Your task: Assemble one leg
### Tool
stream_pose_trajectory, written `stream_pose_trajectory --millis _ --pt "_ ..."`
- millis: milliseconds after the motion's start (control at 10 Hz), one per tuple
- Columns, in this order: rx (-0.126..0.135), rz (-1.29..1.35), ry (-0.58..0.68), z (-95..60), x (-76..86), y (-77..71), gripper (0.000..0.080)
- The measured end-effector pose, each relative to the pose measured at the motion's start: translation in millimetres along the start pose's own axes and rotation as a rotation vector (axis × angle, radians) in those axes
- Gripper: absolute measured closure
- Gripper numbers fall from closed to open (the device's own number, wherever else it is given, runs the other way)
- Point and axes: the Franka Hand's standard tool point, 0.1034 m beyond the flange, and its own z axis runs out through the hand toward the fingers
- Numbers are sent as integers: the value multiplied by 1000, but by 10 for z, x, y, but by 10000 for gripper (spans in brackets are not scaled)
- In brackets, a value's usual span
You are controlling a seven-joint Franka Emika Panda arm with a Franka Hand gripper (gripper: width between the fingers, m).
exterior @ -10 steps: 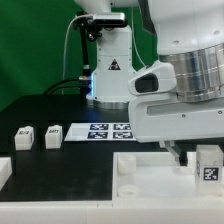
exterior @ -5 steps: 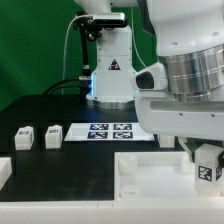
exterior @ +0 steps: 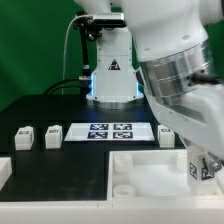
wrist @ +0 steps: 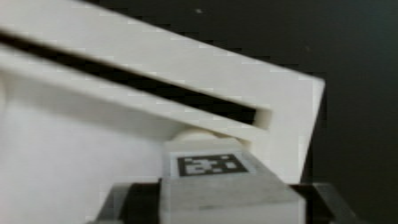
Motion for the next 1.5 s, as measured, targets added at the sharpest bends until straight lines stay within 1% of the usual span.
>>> stream_pose_trajectory --millis 100,300,400,500,600,700,800,900,1000,1100,1200,1300,1400,1500 --pt "-1 12 0 6 -15 2 502" --pt "-2 -50 -1 10 -13 5 500" --pt "-3 -49 -1 13 -17 6 284" --pt "-19 -135 5 38 -29 36 284" --pt "-63 -367 22 44 -38 76 179" --pt "-102 -540 55 38 -87 76 158" --pt "-105 -657 53 46 -105 70 158" --pt "-108 -771 48 40 -82 70 151" --pt "-116 -871 48 39 -84 70 151" --pt "-162 -1048 94 36 -105 65 150" --pt "-176 -1258 127 37 -138 18 150" --pt "-182 -1405 121 20 -72 8 150" --pt "-181 -1413 121 -5 10 4 150" --pt "-181 -1398 122 9 -27 8 266"
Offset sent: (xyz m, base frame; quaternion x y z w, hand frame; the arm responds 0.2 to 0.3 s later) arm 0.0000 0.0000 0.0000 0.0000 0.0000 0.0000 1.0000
